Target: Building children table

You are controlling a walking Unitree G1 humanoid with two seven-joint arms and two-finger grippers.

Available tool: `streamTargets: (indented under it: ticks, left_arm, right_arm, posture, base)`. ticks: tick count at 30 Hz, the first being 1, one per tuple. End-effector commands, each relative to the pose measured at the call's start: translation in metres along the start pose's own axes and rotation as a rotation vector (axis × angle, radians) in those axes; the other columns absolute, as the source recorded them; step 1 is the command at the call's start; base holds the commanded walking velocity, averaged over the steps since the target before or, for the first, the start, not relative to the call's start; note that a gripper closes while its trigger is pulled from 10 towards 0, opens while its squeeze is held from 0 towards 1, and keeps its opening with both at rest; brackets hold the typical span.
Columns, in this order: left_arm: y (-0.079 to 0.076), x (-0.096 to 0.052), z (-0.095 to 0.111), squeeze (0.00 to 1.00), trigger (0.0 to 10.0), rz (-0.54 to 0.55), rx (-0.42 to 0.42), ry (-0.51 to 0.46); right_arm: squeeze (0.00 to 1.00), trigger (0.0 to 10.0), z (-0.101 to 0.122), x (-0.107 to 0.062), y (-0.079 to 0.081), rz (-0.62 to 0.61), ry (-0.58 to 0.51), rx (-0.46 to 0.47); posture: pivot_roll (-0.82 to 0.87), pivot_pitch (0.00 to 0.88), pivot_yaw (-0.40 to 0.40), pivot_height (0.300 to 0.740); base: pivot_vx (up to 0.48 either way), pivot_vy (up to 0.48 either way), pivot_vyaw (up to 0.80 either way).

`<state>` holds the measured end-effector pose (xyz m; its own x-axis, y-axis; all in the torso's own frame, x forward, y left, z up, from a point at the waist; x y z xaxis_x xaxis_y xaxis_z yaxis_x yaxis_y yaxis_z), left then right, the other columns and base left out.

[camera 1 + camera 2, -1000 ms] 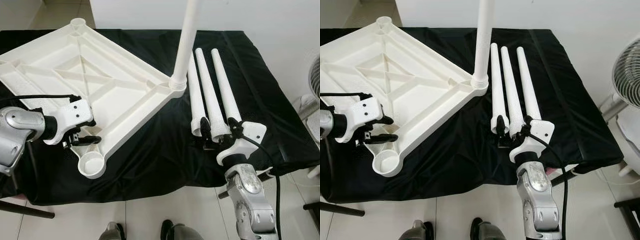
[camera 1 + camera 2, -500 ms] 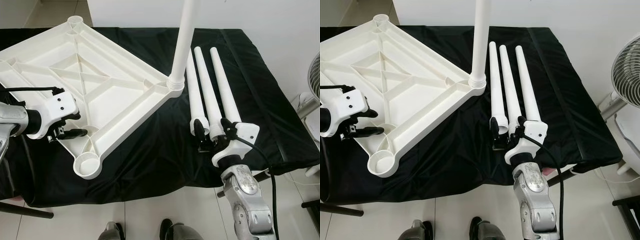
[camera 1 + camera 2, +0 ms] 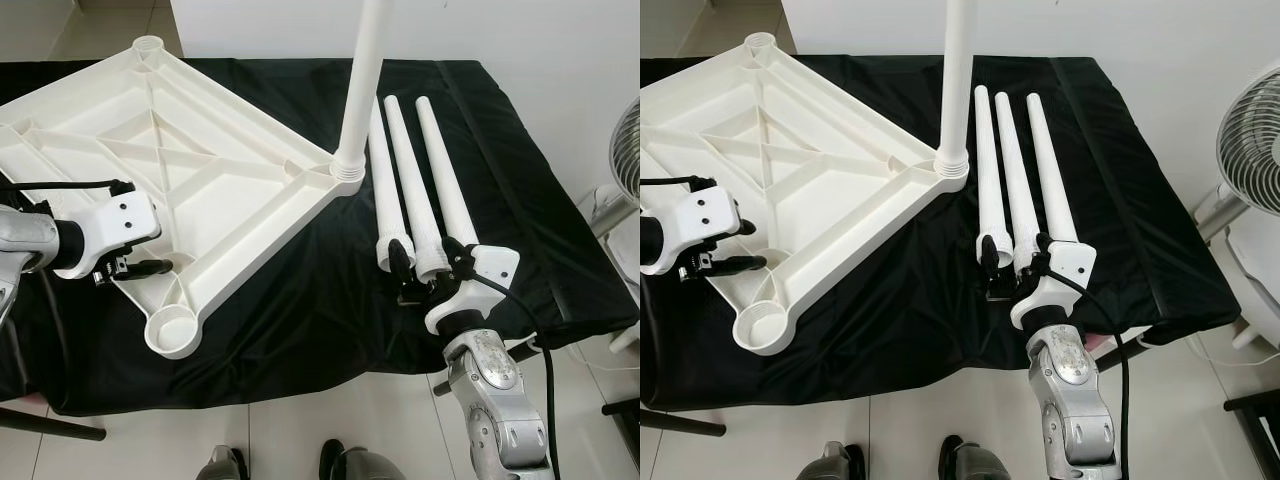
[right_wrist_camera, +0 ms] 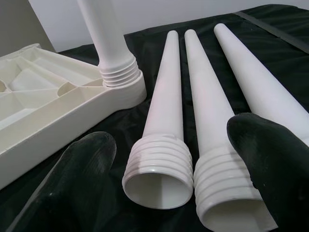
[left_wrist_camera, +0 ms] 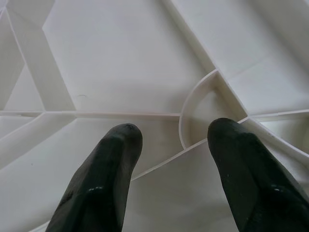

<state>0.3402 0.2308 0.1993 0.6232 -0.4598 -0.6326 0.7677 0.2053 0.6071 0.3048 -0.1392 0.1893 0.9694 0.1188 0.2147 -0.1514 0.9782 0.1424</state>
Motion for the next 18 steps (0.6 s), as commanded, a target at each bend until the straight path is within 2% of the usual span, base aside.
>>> streamTargets:
  ticks: [1,3,8,10,18]
  left_arm:
    - [-0.008,0.0,-0.028,0.0,10.0,-0.017,-0.042,0.104]
    - [0.002,-0.007,-0.035,0.0,10.0,0.008,-0.077,0.115]
    - [0.011,-0.016,-0.042,0.0,10.0,0.035,-0.112,0.122]
    - [0.016,-0.02,-0.04,0.0,10.0,0.043,-0.146,0.09]
    - [0.024,-0.021,-0.046,0.0,10.0,0.092,-0.136,0.106]
  right_arm:
    - [0.0,10.0,0.0,-0.003,0.001,0.008,0.005,0.003]
    - [0.0,10.0,0.0,-0.003,0.001,0.01,0.006,0.003]
    - [0.0,10.0,0.0,-0.003,0.0,0.008,0.009,0.004]
    - [0.0,10.0,0.0,-0.004,0.0,0.006,0.009,0.002]
    - [0.0,10.0,0.001,-0.004,-0.003,-0.003,0.005,-0.003]
  posture:
    - [0.04,0.212,-0.048,0.74]
    - [0.05,0.21,-0.05,0.74]
    - [0.04,0.213,-0.048,0.74]
    - [0.04,0.216,-0.049,0.74]
    - [0.04,0.217,-0.047,0.74]
  base:
    - [0.0,0.0,0.0]
    - [0.0,0.0,0.0]
    - [0.0,0.0,0.0]
    - [0.0,0.0,0.0]
    - [0.0,0.0,0.0]
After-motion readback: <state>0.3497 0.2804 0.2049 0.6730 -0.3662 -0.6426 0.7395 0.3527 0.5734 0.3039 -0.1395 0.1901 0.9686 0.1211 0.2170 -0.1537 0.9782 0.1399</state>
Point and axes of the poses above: a point about 5 cm out from each wrist's last joint towards the gripper, its own x axis pointing out of the wrist towards the gripper, its own z axis along the axis of the wrist's last joint, y = z × x, the point moved 5 cm from there along x, pointing out of the wrist towards the gripper, and after that the axes turned 5 degrees about x, right-handed, at the moved point
